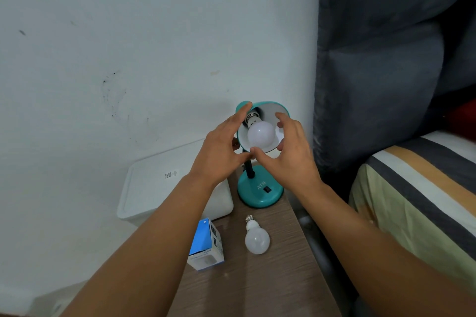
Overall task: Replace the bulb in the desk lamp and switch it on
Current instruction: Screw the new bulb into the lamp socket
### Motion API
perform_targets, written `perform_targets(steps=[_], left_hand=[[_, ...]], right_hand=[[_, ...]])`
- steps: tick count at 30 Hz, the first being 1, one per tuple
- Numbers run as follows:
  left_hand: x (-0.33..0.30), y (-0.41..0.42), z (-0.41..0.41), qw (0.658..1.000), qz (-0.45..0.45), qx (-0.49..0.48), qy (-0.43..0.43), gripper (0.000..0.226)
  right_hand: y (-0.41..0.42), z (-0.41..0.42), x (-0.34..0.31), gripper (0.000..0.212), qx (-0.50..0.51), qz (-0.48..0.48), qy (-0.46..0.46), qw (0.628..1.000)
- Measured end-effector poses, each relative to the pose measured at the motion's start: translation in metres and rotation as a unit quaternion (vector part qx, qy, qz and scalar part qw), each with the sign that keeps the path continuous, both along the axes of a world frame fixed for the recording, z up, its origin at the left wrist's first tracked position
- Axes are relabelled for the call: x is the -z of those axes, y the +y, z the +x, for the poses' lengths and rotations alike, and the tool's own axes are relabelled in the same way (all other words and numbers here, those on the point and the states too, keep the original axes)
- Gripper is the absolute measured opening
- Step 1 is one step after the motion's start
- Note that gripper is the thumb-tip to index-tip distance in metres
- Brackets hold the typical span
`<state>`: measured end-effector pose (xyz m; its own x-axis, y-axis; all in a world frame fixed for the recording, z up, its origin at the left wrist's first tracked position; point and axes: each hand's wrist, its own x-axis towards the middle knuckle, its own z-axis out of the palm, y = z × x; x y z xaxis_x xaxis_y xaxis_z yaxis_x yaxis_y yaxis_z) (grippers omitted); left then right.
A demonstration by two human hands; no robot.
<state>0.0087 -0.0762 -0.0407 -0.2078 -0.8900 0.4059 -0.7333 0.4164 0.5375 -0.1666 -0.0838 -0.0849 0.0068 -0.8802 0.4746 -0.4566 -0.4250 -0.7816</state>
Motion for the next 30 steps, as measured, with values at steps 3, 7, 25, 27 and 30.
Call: perform_targets(steps=[3, 7, 25, 27, 30], left_hand=[[0.001, 0.0, 0.001, 1.0, 0.0, 0.003, 0.005, 0.099], [0.0, 0.002, 0.0, 1.0, 0.006, 0.005, 0.007, 0.099], [-0.001, 0.001, 0.001, 1.0, 0.006, 0.006, -0.004, 0.099], [0.0, 0.002, 0.0, 1.0, 0.008, 0.005, 0.003, 0.099], [-0.001, 0.002, -0.001, 1.0, 0.007, 0.003, 0.003, 0.099]], right_hand=[[-0.001, -0.002, -0.001, 0.069, -0.006, -0.018, 0.023, 1.0], [-0.001, -0.002, -0.006, 0.062, 0.022, 0.003, 0.02, 1.0], [-0.001, -0.003, -0.005, 0.068, -0.004, -0.001, 0.045, 0.999], [-0.002, -0.003, -0.009, 0.061, 0.012, 0.017, 0.038, 0.999], [-0.004, -0.003, -0.015, 0.062, 0.041, 0.044, 0.057, 0.997]])
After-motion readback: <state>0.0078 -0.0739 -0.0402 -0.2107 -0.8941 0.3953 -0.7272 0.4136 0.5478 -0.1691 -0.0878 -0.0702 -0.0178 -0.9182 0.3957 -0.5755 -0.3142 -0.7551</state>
